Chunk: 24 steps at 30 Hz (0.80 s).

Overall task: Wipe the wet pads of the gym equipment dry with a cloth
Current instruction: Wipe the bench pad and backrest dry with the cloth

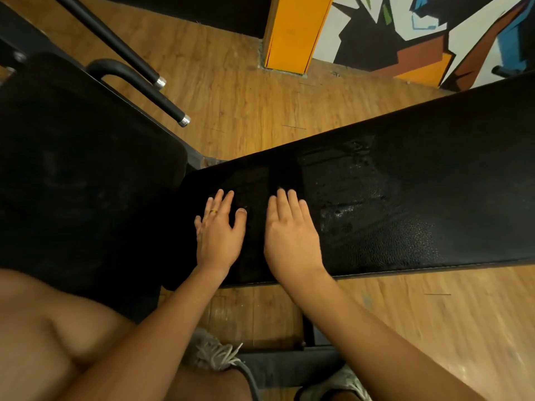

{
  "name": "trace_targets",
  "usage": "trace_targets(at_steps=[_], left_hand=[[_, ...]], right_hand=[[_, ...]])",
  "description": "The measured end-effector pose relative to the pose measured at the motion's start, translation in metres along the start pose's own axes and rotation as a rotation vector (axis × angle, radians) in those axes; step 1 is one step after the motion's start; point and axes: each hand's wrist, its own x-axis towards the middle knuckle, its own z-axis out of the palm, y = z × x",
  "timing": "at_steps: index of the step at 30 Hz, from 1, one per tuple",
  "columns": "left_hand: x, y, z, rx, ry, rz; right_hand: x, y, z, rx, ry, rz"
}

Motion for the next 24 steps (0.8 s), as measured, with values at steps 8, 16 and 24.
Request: trace_targets(at_steps=[8,16,24], left_hand=[[0.0,-0.001,0.001,0.004,0.003,0.002],[0.0,-0.001,0.002,0.01,0.011,0.004],[-0.001,0.0,0.0,-0.006,0.002,0.004]], right_hand=[[0.015,-0.006,-0.002,-0.028,0.004,0.042],[-0.038,0.0,0.002,-0.03,0.008,-0.028],[0.022,-0.008,-0.004,-0.066,-0.021,0.042]])
